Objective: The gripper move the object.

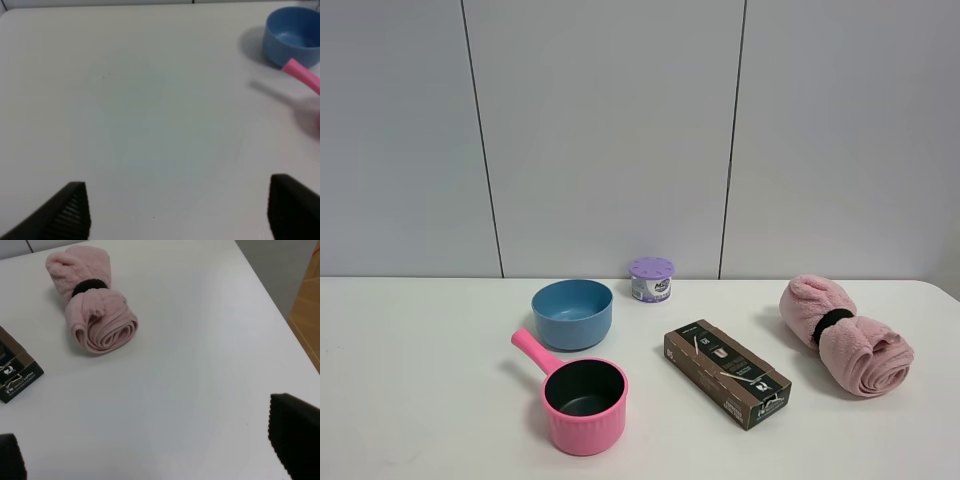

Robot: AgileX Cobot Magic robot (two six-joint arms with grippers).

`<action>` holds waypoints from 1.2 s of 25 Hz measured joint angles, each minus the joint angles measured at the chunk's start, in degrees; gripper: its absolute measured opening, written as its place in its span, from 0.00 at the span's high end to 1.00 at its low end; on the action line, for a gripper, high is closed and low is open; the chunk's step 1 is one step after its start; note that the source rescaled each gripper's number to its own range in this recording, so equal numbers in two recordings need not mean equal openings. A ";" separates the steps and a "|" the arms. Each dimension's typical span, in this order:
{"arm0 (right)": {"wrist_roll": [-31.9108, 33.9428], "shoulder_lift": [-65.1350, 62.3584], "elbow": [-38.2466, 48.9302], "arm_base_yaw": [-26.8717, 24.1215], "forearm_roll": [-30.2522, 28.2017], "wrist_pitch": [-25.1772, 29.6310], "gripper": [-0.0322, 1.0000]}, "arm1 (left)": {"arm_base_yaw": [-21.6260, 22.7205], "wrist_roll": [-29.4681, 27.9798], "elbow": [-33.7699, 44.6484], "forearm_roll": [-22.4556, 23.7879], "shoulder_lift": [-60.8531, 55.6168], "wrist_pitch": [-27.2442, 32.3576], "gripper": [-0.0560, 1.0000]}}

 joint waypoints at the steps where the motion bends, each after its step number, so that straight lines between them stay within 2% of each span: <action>1: 0.00 0.00 0.00 0.00 0.00 0.00 0.00 | 0.00 0.00 0.00 0.00 0.00 0.00 0.21; 16: 0.00 0.00 0.00 0.00 0.00 0.00 0.00 | 0.00 0.00 -0.05 0.00 0.00 -0.14 0.21; 22: 0.00 0.00 0.00 0.00 0.00 0.00 0.00 | 0.00 1.83 -4.05 -3.26 0.76 -4.18 0.21; 25: 0.00 0.00 0.00 0.00 0.00 0.00 0.00 | 0.00 4.47 -6.76 -4.01 5.85 -4.47 0.21; 30: 0.00 0.00 0.00 0.00 0.00 0.00 0.00 | 0.00 8.93 -13.35 -4.74 21.95 -4.61 0.21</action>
